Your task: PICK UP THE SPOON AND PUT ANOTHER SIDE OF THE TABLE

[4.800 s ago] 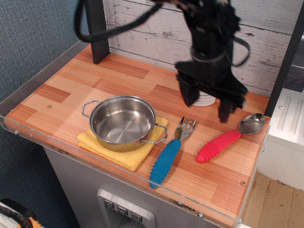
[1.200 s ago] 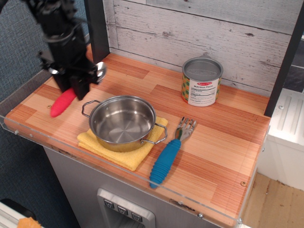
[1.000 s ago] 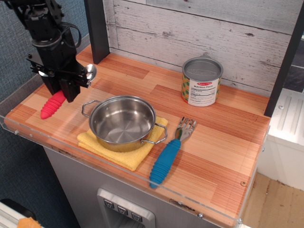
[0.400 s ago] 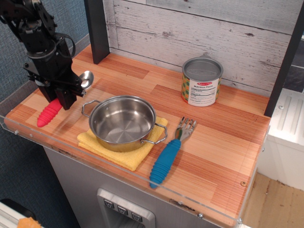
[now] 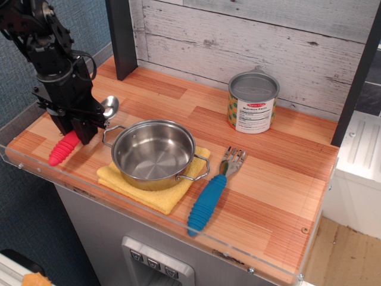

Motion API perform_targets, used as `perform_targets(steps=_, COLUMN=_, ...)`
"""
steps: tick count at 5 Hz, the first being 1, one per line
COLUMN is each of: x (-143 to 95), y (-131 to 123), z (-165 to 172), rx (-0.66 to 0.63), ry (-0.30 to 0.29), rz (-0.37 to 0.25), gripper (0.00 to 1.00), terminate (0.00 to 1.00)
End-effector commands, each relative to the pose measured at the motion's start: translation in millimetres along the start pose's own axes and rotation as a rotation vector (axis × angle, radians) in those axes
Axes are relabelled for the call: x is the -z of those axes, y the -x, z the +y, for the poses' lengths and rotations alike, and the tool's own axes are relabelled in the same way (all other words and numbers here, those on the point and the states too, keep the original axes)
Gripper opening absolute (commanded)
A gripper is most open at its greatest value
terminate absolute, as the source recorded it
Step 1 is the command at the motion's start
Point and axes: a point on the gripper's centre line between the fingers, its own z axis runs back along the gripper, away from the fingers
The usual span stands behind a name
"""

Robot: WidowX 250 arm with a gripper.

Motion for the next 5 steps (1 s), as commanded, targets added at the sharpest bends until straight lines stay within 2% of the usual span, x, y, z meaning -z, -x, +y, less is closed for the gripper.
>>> perform_targets(steps=1, x=-6, y=12, z=4, rx=0.008, ry=-0.024, rz=-0.022, gripper=0.00, terminate=0.00)
perform_targets(steps=2, x=-11, y=15, z=6, rx=-0.006, ry=-0.026, rz=-0.047, gripper=1.00, terminate=0.00)
perform_targets(steps=3, x=-18, y=19, z=10, rx=-0.030, ry=0.007, rz=-0.070, gripper=1.00, terminate=0.00)
perform_targets(steps=5, x=-30, y=23, z=10, rx=-0.052, ry=-0.034, rz=-0.081, gripper=1.00, terminate=0.00)
